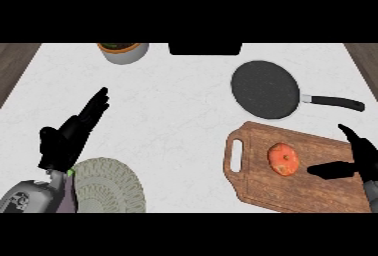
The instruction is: Pick the squash from the cutting board and place it in the pan
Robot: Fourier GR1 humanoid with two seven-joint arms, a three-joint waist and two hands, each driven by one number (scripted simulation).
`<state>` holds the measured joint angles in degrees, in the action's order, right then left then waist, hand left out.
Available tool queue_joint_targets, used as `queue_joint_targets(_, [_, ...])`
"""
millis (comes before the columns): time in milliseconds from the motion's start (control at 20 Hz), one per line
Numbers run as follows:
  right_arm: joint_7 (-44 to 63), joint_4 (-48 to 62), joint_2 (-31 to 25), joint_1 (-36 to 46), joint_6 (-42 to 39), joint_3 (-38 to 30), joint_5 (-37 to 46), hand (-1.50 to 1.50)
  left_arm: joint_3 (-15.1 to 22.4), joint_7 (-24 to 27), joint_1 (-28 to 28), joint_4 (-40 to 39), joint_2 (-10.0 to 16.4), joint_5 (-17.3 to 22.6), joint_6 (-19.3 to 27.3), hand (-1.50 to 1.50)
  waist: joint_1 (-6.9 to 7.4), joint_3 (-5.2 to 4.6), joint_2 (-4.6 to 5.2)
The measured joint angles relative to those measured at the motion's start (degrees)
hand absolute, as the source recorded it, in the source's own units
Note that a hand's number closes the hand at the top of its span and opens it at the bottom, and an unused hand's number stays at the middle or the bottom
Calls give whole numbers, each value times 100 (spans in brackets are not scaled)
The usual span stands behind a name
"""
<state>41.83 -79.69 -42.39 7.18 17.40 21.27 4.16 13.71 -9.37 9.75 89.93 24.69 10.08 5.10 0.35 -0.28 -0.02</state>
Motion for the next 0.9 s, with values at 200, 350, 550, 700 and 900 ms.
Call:
queue_joint_targets(200, [1038,-83,-193,618,-1297,171,-527,-150,90,13,10,39,-95,-78,13,0,105,6,17])
queue_joint_targets(350, [1615,-13,-63,1116,-1986,279,-930,-150,99,-14,52,6,-142,-123,12,0,125,12,24])
queue_joint_targets(550, [2036,158,207,1650,-2426,367,-1384,-150,87,-34,86,-10,-226,-196,37,0,103,18,19])
queue_joint_targets(700, [2198,290,428,1852,-2474,538,-1390,-150,26,3,84,-100,-265,-218,-1,0,67,20,14])
queue_joint_targets(900, [2352,484,552,2097,-2555,694,-1371,-150,2,30,28,-93,-302,-304,-19,0,48,22,10])
